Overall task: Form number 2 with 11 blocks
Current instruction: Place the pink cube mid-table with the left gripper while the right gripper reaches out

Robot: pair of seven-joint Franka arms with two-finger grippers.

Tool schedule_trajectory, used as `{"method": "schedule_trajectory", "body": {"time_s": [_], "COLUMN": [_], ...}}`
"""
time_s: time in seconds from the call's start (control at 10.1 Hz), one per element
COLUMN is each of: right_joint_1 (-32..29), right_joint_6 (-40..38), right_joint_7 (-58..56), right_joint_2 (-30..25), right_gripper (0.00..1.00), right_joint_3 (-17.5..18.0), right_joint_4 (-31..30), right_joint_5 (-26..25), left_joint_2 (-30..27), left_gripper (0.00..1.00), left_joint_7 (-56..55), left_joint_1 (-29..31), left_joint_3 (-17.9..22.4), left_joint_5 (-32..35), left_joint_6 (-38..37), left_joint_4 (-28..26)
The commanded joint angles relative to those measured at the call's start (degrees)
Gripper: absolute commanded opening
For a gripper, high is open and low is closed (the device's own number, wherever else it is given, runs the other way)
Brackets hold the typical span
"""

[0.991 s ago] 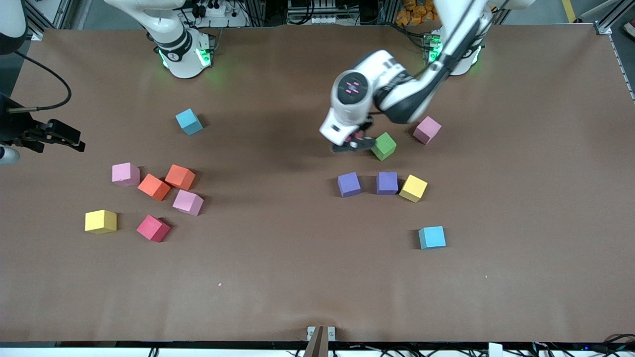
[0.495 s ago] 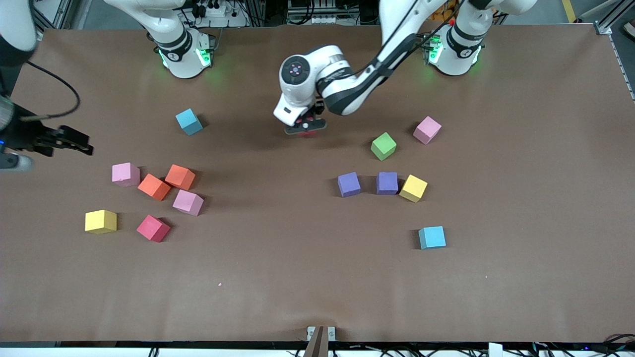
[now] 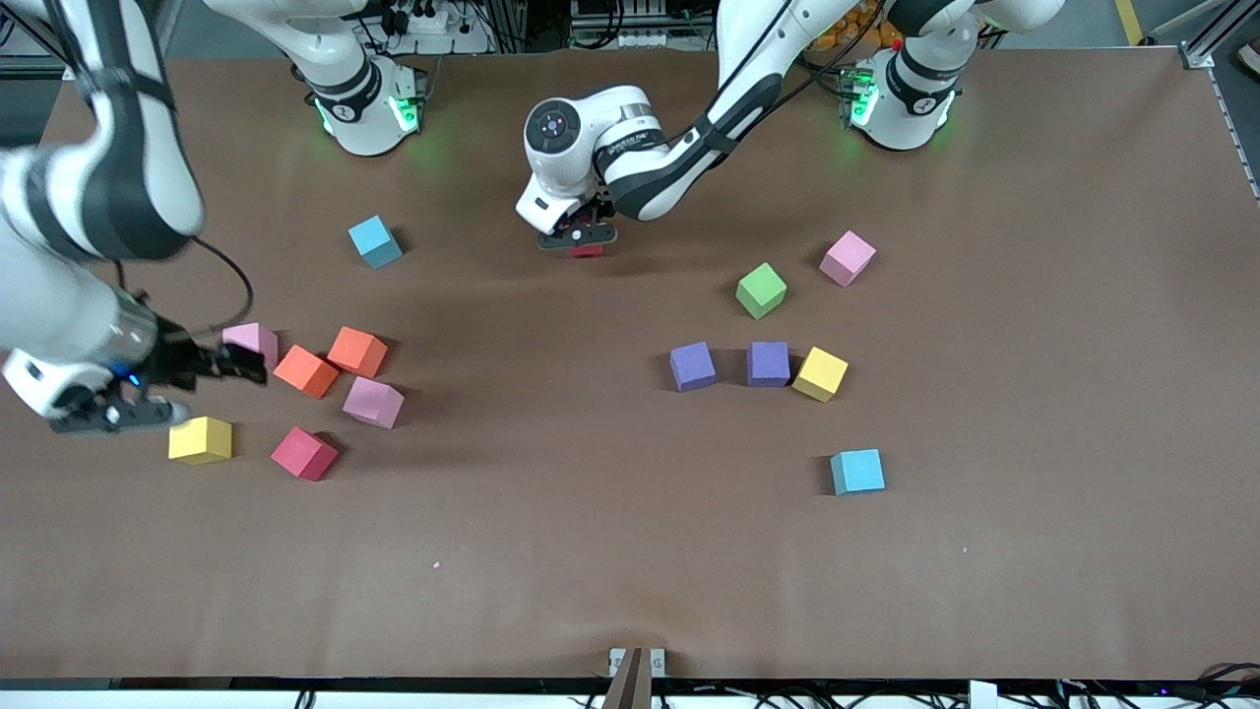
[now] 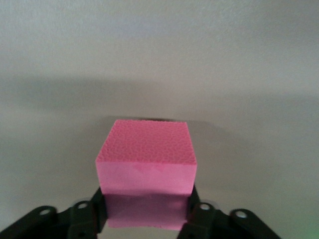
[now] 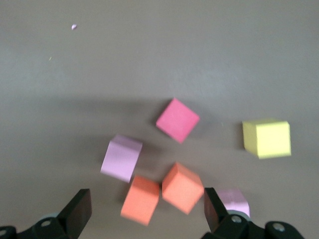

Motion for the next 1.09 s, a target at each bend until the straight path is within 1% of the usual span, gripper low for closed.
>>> {"method": "schedule_trajectory", "body": {"time_s": [0.0,0.2,0.3,0.5,0.59,0.69,0.89,0.99], "right_joint_1": [-0.4,-0.6,-0.6,-0.2,0.2,0.2,-0.5,-0.1], "right_joint_6": [5.0,13.7,15.4,15.1,15.6,15.7,17.5,17.4], "right_joint_7": [1.7,5.7,9.8,14.0,17.7,18.7,22.7,26.9], "right_joint_2": [7.3,12.5,13.5,15.3,16.2,17.9,19.0,19.1], "right_gripper": [1.0,1.0,1.0,1.0,1.0,1.0,1.0,1.0], "right_joint_3": [-0.2,-1.4,-2.2,-2.1,-2.2,-2.1,-2.1,-2.1], "right_joint_4": [1.8,1.9,1.9,2.7,3.5,3.8,3.7,3.6], "right_joint_5": [0.4,-0.2,-0.2,0.0,-0.7,-2.5,-2.0,-2.0], "left_joint_2": [0.2,-0.9,-2.2,-5.2,-5.8,-5.8,-4.2,-3.8], "left_gripper": [1.0,1.0,1.0,1.0,1.0,1.0,1.0,1.0], "left_joint_7": [0.7,0.4,0.2,-0.2,-0.2,-0.3,-0.9,-0.8], "left_joint_1": [-1.8,-0.2,1.8,9.6,13.9,16.9,18.8,18.4], "left_joint_3": [0.5,0.5,0.5,0.5,0.5,0.5,1.1,2.7], "left_joint_5": [2.2,2.1,2.0,1.3,1.3,1.3,2.1,2.1], "left_joint_6": [-0.7,-1.0,-1.3,-1.5,-1.6,-1.6,-1.5,-1.1], "left_joint_4": [0.9,1.2,1.3,1.3,1.3,1.3,1.2,1.3]}}
